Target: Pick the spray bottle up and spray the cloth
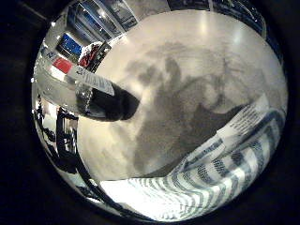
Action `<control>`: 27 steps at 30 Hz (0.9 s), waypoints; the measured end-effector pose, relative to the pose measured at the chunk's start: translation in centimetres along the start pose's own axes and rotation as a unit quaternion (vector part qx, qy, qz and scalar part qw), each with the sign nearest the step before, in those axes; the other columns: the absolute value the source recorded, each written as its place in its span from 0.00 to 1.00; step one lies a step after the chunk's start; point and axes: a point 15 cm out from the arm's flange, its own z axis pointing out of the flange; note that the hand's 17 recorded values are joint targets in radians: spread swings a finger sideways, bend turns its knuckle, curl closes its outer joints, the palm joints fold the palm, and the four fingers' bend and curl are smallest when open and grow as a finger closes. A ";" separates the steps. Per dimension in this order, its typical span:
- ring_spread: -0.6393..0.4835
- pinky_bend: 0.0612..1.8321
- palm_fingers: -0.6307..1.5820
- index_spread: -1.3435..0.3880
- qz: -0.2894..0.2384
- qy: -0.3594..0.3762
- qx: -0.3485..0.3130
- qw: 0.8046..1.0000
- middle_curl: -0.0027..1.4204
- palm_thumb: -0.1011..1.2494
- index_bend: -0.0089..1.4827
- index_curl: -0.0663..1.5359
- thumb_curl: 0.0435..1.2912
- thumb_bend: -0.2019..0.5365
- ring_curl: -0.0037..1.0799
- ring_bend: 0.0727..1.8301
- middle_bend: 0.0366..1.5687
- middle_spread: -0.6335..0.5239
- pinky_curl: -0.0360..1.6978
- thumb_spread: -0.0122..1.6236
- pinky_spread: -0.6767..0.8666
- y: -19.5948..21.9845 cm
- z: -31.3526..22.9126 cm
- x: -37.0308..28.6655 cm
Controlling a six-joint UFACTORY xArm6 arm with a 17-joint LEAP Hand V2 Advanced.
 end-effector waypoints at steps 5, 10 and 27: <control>0.57 0.20 0.30 0.55 0.001 0.016 0.004 1.000 0.24 0.53 0.11 0.23 0.23 0.24 0.25 0.20 0.11 0.56 0.27 0.59 0.66 -0.3 -2.5 1.2; 0.58 0.20 0.31 0.56 -0.020 0.043 0.011 0.999 0.24 0.53 0.11 0.22 0.22 0.24 0.24 0.18 0.10 0.56 0.25 0.59 0.67 -1.6 -6.5 1.3; 0.58 0.17 0.33 0.56 -0.020 0.135 0.024 0.990 0.23 0.53 0.12 0.22 0.21 0.24 0.24 0.16 0.10 0.56 0.21 0.59 0.67 1.8 -21.9 1.8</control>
